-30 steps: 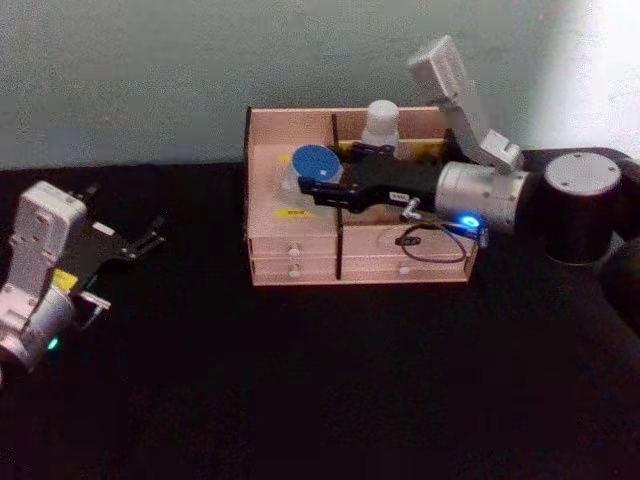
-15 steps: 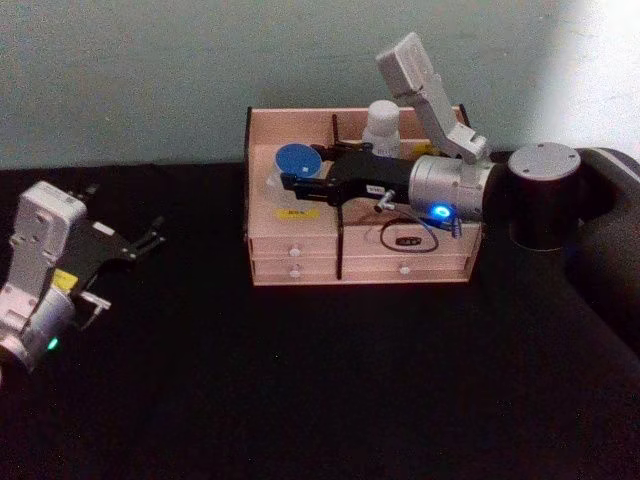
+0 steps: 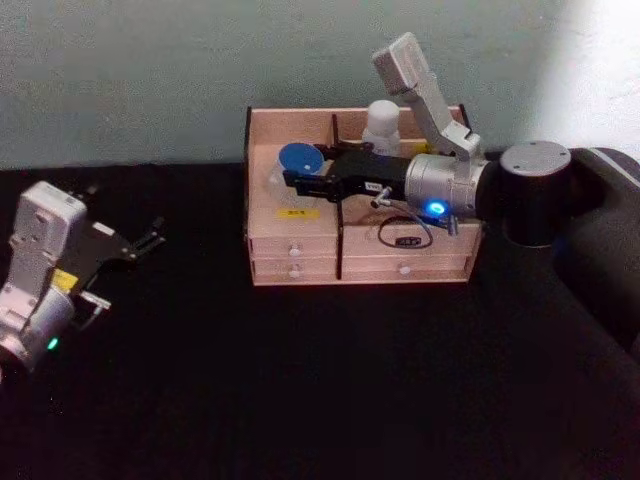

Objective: Pick up the facial cleanser and watermelon frost from the table and place them into the tiered storage box.

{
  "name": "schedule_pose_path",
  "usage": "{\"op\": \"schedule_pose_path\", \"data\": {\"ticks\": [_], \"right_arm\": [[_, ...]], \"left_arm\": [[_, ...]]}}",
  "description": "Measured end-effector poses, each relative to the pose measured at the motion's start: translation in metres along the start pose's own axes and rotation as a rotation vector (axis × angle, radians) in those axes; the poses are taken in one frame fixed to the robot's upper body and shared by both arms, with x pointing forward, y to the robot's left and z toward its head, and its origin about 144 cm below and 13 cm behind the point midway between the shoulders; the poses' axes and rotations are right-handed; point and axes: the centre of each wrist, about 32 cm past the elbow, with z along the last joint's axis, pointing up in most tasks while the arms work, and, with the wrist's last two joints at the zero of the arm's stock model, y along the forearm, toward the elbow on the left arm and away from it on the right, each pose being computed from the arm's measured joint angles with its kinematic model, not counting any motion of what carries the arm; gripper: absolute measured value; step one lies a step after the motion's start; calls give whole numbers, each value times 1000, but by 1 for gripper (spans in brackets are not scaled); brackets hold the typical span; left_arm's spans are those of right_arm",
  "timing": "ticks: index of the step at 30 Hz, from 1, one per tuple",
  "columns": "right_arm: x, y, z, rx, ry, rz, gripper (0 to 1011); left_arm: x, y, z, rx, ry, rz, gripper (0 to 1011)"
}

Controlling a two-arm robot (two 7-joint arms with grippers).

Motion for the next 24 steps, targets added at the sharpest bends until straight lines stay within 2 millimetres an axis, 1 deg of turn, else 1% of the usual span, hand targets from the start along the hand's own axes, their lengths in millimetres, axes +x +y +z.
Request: {"op": "schedule_pose_path", "data": {"ticks": [24], "right_arm": [[0,1,0,-1,3,-3,706]], "left_arm": [[0,0,0,0,0,0,1001]]}}
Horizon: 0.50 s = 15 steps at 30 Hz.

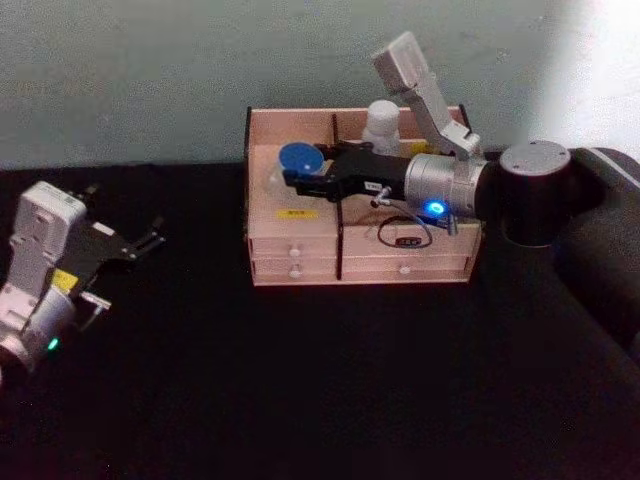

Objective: Pick up the facial cleanser and watermelon frost from the table and place them into the tiered storage box.

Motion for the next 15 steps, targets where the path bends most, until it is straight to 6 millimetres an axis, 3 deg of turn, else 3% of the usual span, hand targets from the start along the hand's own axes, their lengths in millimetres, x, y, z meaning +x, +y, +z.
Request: {"op": "schedule_pose_path", "data": {"ticks": [11,15], "right_arm": [[0,0,0,1,0,1,986],[0,0,0,1,0,1,1002]], "left_arm": [[0,0,0,0,0,0,1001],[0,0,0,0,0,0,1001]]}}
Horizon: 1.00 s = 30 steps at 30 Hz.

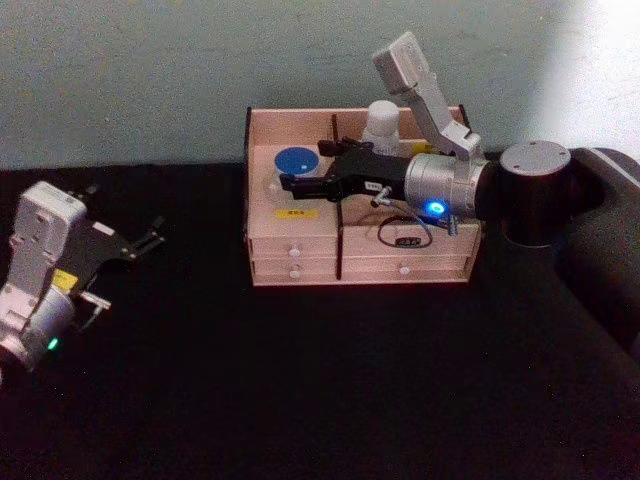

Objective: Pick up the facial cleanser and watermelon frost from the table and place them into the tiered storage box.

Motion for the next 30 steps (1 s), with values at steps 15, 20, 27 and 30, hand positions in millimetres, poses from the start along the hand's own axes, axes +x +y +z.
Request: {"op": "schedule_pose_path", "data": {"ticks": [15,20,27,30], "right_arm": [[-9,-29,7,107,-33,10,1002],[-17,-52,4,126,-32,24,1002],[-26,-105,-11,114,2,31,1003],[-26,-122,-15,101,8,-4,1003]], "left_arm": [[0,0,0,0,0,0,1001],[0,0,0,0,0,0,1001],[0,0,0,0,0,0,1001],[0,0,0,0,0,0,1001]]}}
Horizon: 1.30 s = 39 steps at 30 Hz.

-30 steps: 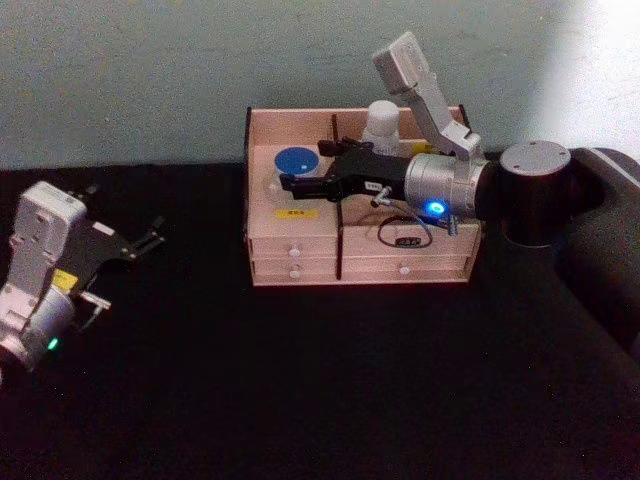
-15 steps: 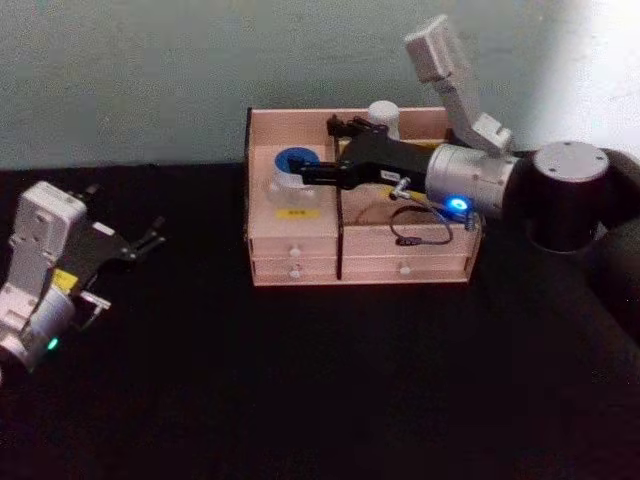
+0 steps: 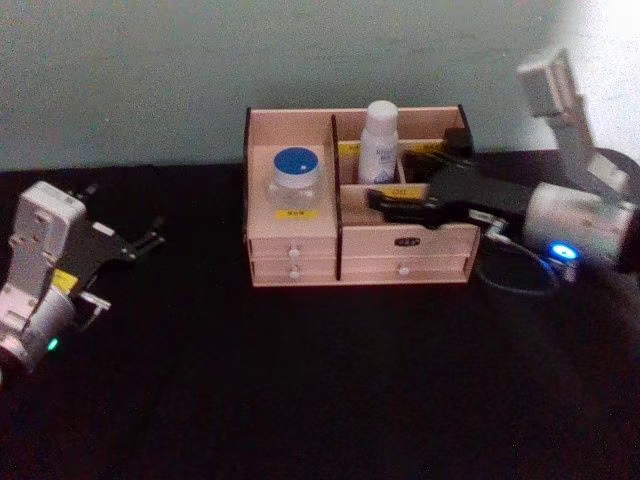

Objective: Pick up the facial cleanser and watermelon frost from the table and place them into the tiered storage box.

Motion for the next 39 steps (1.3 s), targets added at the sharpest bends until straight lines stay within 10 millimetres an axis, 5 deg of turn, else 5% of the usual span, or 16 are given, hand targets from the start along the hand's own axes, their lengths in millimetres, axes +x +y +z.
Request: {"op": "schedule_pose_path", "data": {"ticks": [4,12,23,39], "right_arm": [[-1,-32,-5,-11,3,-140,1003],[-8,-56,-16,4,-44,-473,1003],[-22,-30,-58,-61,-190,-824,1002],[-26,-7,-94,-177,-212,-846,1002]], "left_arm": [[0,0,0,0,0,0,1001],[0,0,0,0,0,0,1001],[0,0,0,0,0,0,1001],[0,0,0,0,0,0,1001]]}}
